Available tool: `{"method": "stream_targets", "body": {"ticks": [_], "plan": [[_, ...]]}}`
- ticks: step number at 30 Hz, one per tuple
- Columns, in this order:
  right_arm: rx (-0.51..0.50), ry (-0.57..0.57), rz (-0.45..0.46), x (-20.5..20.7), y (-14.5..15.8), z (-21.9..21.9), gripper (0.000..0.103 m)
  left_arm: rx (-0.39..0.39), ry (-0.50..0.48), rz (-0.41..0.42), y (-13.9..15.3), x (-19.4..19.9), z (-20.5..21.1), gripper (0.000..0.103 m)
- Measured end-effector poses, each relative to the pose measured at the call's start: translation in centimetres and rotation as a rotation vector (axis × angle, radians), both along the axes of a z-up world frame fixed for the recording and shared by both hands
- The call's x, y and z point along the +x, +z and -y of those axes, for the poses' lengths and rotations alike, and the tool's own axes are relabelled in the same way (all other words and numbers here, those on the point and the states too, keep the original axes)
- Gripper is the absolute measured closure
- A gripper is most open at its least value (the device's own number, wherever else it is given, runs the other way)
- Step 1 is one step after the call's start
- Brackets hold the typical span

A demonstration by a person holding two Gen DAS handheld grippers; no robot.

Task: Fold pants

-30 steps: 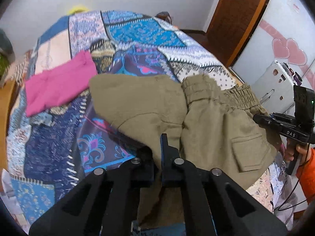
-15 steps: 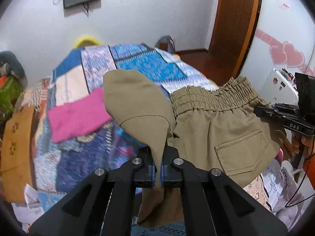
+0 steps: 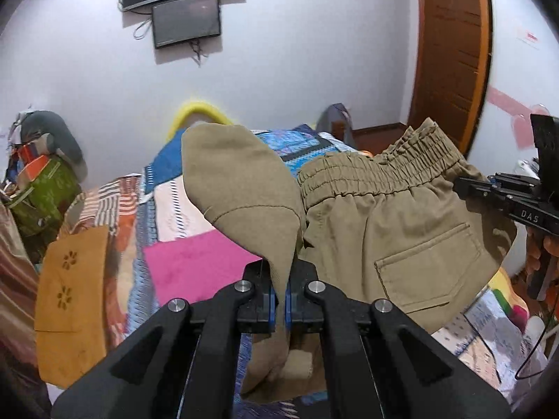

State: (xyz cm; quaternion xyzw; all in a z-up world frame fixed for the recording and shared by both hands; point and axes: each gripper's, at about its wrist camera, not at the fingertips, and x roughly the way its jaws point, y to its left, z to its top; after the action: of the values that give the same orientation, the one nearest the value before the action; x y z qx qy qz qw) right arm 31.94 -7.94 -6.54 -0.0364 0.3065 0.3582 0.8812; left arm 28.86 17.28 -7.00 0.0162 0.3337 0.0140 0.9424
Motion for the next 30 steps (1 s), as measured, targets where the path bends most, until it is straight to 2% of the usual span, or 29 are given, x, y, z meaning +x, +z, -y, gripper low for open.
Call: {"method": "stream_targets", "body": {"ticks": [8, 14, 23, 30], "plan": [[-0.035, 0.049, 0.034, 4.3, -0.8, -7.0, 0.095, 0.026, 0.095, -0.021, -1.9, 4.5, -6.3, 0.100], [-0.061, 0.078, 0.025, 7.3, -3.4, -12.0, 0.095, 0.054, 0.169, -0.059, -5.7, 7.9, -11.3, 0.100], [-0.125, 0.117, -0.032, 10.9, -9.3, -18.1, 0.095, 0.035, 0.233, -0.167, -13.6, 12.0, -17.0, 0.100], [-0.224, 0.129, -0.160, 12.8, -14.8, -20.1, 0.095, -0.010, 0.262, -0.336, -21.1, 14.1, -20.1, 0.099]]}}
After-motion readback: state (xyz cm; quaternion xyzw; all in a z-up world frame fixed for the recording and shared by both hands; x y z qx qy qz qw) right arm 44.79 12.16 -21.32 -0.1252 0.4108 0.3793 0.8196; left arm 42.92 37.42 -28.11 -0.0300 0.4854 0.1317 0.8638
